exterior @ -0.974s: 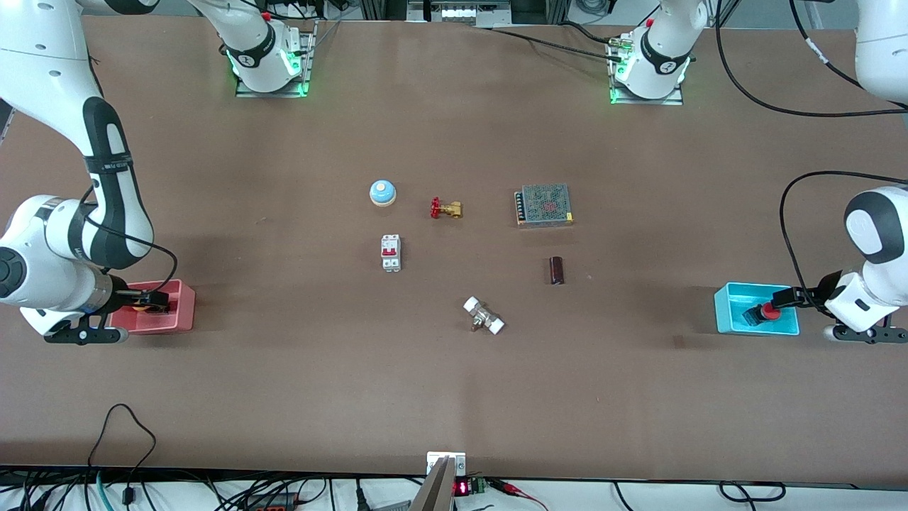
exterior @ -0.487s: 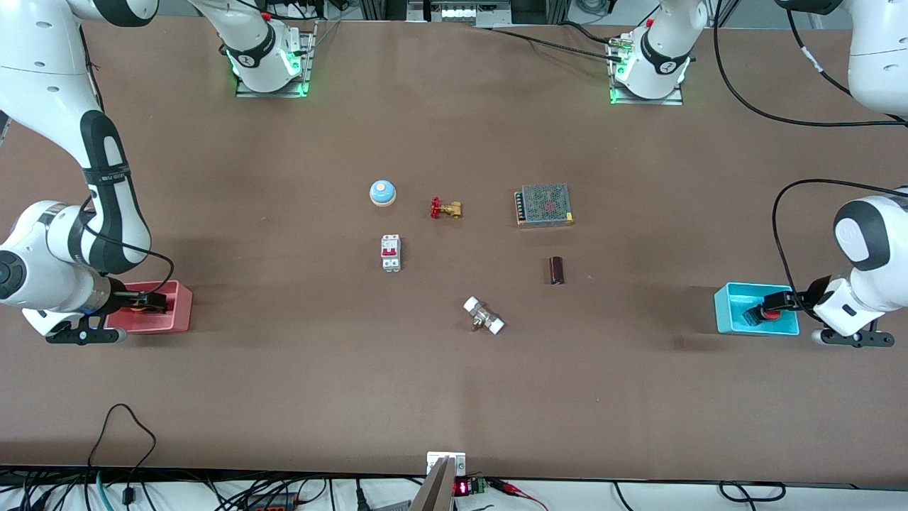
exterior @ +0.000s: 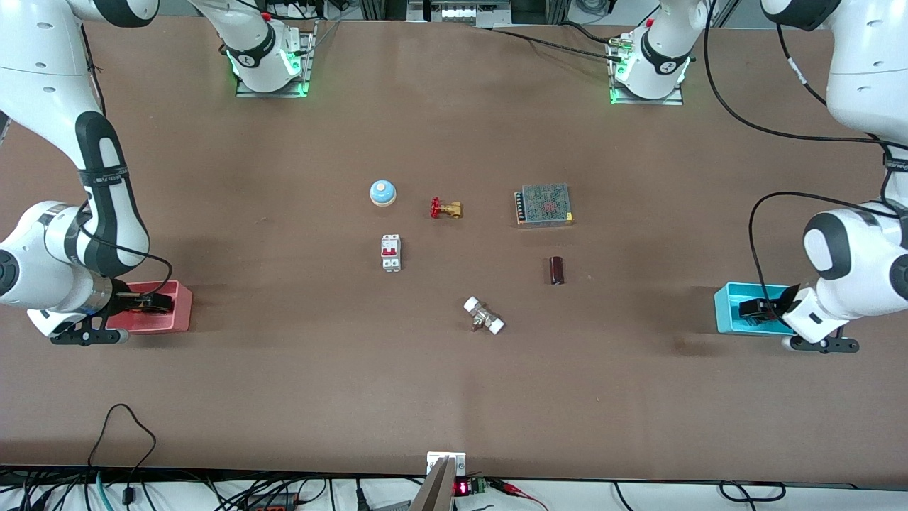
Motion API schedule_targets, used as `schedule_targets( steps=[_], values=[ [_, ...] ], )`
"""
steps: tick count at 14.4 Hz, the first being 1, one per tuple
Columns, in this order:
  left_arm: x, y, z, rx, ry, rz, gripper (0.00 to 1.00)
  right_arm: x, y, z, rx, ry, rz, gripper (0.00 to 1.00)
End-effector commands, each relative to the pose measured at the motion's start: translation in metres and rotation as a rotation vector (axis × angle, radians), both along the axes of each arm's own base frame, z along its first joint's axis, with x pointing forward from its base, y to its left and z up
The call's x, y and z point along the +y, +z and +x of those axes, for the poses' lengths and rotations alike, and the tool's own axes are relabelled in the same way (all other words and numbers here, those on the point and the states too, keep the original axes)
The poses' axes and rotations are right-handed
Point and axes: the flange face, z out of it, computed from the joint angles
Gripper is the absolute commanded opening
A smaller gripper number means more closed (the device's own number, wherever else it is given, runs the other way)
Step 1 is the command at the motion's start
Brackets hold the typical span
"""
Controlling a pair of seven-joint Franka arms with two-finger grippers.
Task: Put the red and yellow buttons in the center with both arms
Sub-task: 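Close the right gripper on the yellow button while the left gripper grasps the red, then lift the yellow button with the right gripper while the left gripper lifts the red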
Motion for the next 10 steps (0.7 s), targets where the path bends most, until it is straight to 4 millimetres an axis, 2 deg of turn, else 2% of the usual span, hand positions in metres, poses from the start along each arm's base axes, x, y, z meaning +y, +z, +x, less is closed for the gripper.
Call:
schedule_targets(
  steps=[1, 2, 3, 5, 8, 10],
  values=[
    [0.003, 0.002, -0.003, -0.004, 0.009, 0.013, 0.98, -0.003, -0.003, 0.004, -0.014, 0.011, 0.019, 0.9],
    [0.005, 0.004, -0.003, -0.007, 0.007, 0.016, 0.95, -0.004, -0.003, 0.004, -0.014, 0.01, 0.019, 0.8],
    [0.007, 0.006, -0.003, -0.008, 0.01, 0.017, 0.92, -0.004, -0.002, 0.004, -0.014, 0.008, 0.019, 0.74],
    [0.009, 0.007, -0.004, -0.006, 0.013, 0.017, 0.83, -0.003, -0.002, 0.004, -0.014, 0.013, 0.017, 0.57],
    [0.009, 0.011, -0.006, 0.007, 0.019, 0.015, 0.68, -0.003, 0.003, 0.005, -0.016, 0.021, 0.011, 0.43],
    [0.008, 0.014, -0.006, 0.007, 0.018, 0.014, 0.61, -0.002, 0.008, 0.006, -0.019, 0.041, 0.009, 0.39]
  ],
)
